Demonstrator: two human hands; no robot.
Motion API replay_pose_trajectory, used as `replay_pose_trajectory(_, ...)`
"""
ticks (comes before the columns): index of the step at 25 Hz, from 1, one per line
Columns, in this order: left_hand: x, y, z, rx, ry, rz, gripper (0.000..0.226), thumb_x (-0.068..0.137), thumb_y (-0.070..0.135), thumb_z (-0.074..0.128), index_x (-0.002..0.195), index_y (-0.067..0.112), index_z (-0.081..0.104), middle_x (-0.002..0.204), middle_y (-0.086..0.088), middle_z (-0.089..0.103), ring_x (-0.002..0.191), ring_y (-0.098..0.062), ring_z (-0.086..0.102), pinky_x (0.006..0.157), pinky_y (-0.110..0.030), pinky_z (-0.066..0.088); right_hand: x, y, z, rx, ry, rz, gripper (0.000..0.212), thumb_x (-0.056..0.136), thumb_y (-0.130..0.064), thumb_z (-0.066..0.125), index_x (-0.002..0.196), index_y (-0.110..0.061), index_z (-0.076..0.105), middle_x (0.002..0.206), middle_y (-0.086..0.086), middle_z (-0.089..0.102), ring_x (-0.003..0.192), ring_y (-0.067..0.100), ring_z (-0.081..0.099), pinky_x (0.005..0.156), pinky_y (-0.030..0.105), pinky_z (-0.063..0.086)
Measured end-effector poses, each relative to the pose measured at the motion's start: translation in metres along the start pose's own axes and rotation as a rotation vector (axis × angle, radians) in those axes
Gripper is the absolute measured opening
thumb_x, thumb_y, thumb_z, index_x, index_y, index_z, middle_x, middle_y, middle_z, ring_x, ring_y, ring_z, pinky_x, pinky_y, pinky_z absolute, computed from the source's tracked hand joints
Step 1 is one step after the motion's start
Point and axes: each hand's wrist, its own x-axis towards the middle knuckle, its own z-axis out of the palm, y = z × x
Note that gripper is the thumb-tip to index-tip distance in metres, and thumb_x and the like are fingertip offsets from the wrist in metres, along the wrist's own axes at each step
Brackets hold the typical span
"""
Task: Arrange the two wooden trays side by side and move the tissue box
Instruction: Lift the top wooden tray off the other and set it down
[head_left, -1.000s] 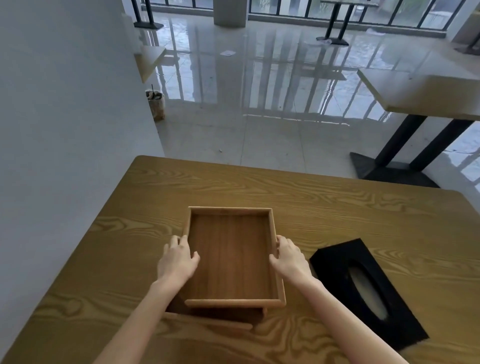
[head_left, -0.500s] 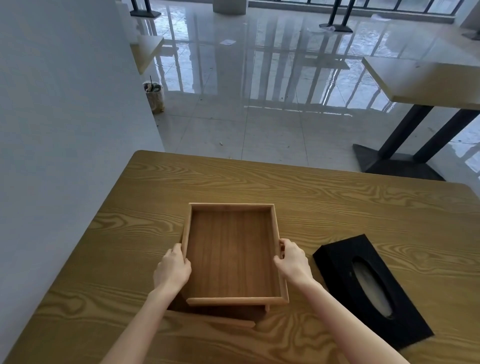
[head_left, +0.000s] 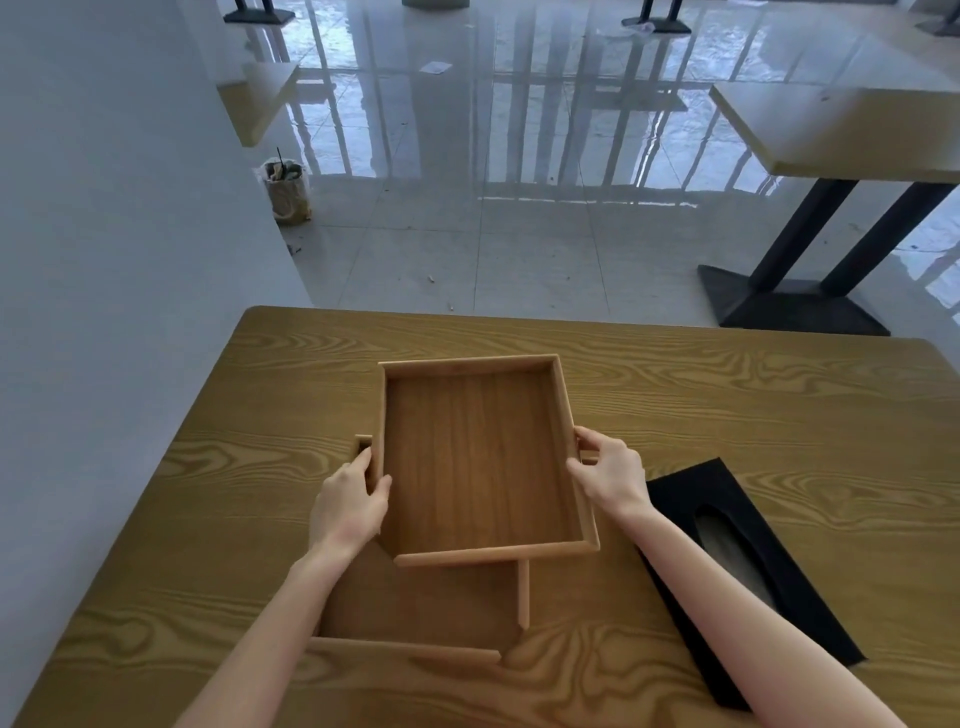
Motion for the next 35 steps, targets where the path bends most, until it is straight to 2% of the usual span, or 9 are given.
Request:
replay_pose_trajectory(6, 0.025, 0.059, 0.007, -0.026, 0.038, 0.107, 0.048, 0.092, 0.021, 0.052, 0.137, 0.005, 0.042, 0.125, -0.018, 0.062, 0.114, -0.031, 0.06, 0.099, -0.036, 0.043, 0.037, 0.003, -0.043, 0.017, 0.096, -0.049, 0.041, 0.085, -0.009, 0.059, 0.125, -0.008, 0.053, 0.12, 0.013, 0.065, 0.109, 0.023, 0.062, 0.098, 0.034, 0.046)
replay_pose_trajectory(10, 0.046, 0.096, 0.022, -0.025, 0.027, 0.155, 0.049, 0.091, 0.021, 0.052, 0.136, 0.005, 0.042, 0.13, -0.017, 0.059, 0.119, -0.03, 0.056, 0.102, -0.035, 0.042, 0.068, 0.016, -0.07, 0.02, 0.12, -0.03, 0.043, 0.084, -0.009, 0.06, 0.127, -0.007, 0.052, 0.123, 0.014, 0.063, 0.113, 0.023, 0.061, 0.101, 0.033, 0.044)
replay_pose_trajectory(14, 0.066, 0.131, 0.045, -0.049, 0.0, 0.176, 0.05, 0.092, 0.021, 0.052, 0.137, 0.006, 0.04, 0.127, -0.017, 0.061, 0.114, -0.029, 0.059, 0.101, -0.032, 0.042, 0.1, 0.035, -0.091, 0.028, 0.155, 0.01, 0.042, 0.084, -0.01, 0.059, 0.126, -0.009, 0.053, 0.125, 0.014, 0.062, 0.114, 0.023, 0.06, 0.103, 0.036, 0.045)
replay_pose_trajectory(16, 0.079, 0.144, 0.059, -0.067, -0.024, 0.178, 0.05, 0.091, 0.022, 0.053, 0.137, 0.006, 0.041, 0.13, -0.016, 0.059, 0.12, -0.028, 0.055, 0.104, -0.033, 0.04, 0.114, 0.045, -0.098, 0.04, 0.178, 0.04, 0.041, 0.085, -0.01, 0.059, 0.126, -0.01, 0.054, 0.125, 0.013, 0.063, 0.113, 0.023, 0.06, 0.103, 0.035, 0.044)
replay_pose_trajectory(26, 0.125, 0.175, 0.136, -0.108, -0.138, 0.085, 0.048, 0.093, 0.023, 0.048, 0.138, 0.01, 0.04, 0.135, -0.014, 0.052, 0.123, -0.027, 0.049, 0.1, -0.035, 0.041, 0.169, 0.096, -0.108, 0.037, 0.198, 0.17, 0.039, 0.086, -0.012, 0.056, 0.125, -0.012, 0.055, 0.124, 0.011, 0.063, 0.114, 0.022, 0.06, 0.101, 0.033, 0.042)
replay_pose_trajectory(35, 0.133, 0.186, 0.164, -0.065, -0.19, 0.11, 0.049, 0.095, 0.019, 0.044, 0.141, 0.007, 0.033, 0.138, -0.014, 0.047, 0.126, -0.027, 0.046, 0.102, -0.033, 0.039, 0.187, 0.123, -0.1, 0.048, 0.265, 0.19, 0.039, 0.087, -0.01, 0.056, 0.126, -0.011, 0.054, 0.124, 0.014, 0.063, 0.114, 0.024, 0.06, 0.1, 0.033, 0.043)
